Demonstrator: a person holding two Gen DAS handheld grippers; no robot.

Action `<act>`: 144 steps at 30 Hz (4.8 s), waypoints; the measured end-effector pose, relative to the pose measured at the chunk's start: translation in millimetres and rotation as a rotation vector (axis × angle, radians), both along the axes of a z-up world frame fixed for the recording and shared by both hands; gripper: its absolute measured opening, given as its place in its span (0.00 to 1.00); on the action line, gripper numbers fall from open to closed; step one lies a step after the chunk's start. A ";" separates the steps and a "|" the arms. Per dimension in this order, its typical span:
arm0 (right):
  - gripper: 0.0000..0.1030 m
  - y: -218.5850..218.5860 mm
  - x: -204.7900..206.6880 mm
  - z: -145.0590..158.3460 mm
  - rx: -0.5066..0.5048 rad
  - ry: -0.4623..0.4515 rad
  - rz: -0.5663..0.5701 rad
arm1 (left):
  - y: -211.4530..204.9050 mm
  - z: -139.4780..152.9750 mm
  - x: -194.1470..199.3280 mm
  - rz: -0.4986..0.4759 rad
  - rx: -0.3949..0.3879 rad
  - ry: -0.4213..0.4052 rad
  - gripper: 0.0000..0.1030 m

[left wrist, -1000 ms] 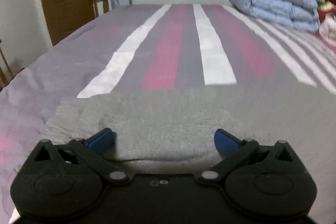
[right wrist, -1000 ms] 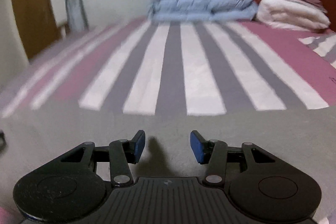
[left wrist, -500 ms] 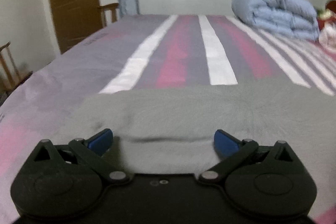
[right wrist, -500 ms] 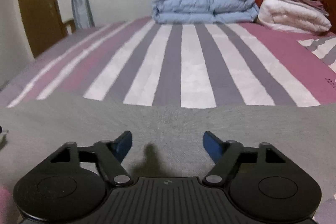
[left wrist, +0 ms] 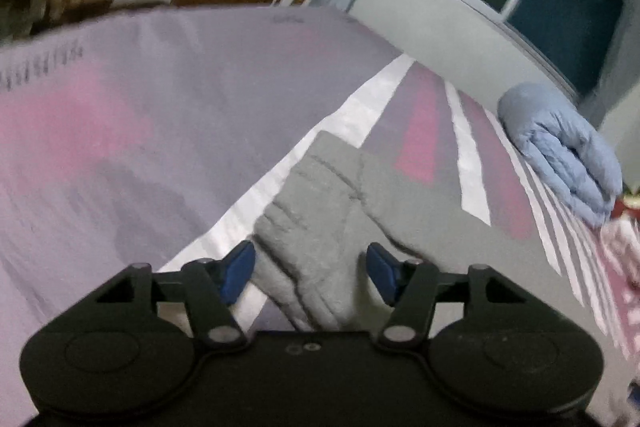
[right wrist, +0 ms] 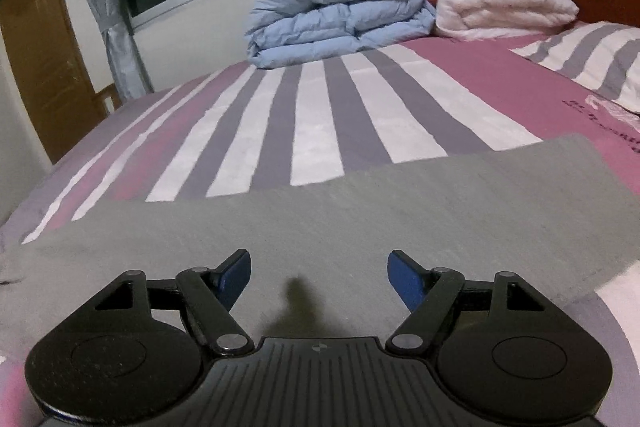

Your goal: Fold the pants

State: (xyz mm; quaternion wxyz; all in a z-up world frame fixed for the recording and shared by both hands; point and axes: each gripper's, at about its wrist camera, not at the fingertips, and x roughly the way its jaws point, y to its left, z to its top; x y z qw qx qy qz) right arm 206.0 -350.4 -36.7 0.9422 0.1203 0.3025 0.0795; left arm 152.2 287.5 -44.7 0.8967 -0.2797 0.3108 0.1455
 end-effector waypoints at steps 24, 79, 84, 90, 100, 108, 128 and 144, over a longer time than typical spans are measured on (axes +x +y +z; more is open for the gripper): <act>0.73 -38.0 -30.5 -9.7 0.116 0.012 -0.145 | 18.2 -5.6 -0.8 -0.013 -0.011 -0.052 0.08; 0.35 -264.3 -43.4 -72.7 0.820 0.020 -0.491 | -147.9 -15.3 13.2 -0.075 0.425 0.030 0.94; 0.21 -265.9 -23.2 -75.9 0.769 0.040 -0.528 | -147.0 -15.3 13.4 -0.075 0.419 0.033 0.94; 0.18 -270.5 -27.7 -77.2 0.758 0.048 -0.481 | -145.9 -16.0 12.0 -0.081 0.418 0.031 0.94; 0.22 -257.2 -17.9 -61.9 0.635 0.092 -0.395 | -144.6 -17.8 10.2 -0.085 0.416 0.026 0.94; 0.16 -243.7 -11.5 -45.5 0.569 0.086 -0.399 | -143.1 -15.8 7.7 -0.086 0.410 0.012 0.94; 0.16 -83.5 36.4 59.1 0.539 -0.055 -0.163 | -46.6 -11.6 -56.9 0.274 0.149 -0.081 0.94; 0.16 166.8 8.2 -13.0 0.279 0.124 0.406 | -27.6 -17.9 -72.5 0.300 0.090 -0.092 0.94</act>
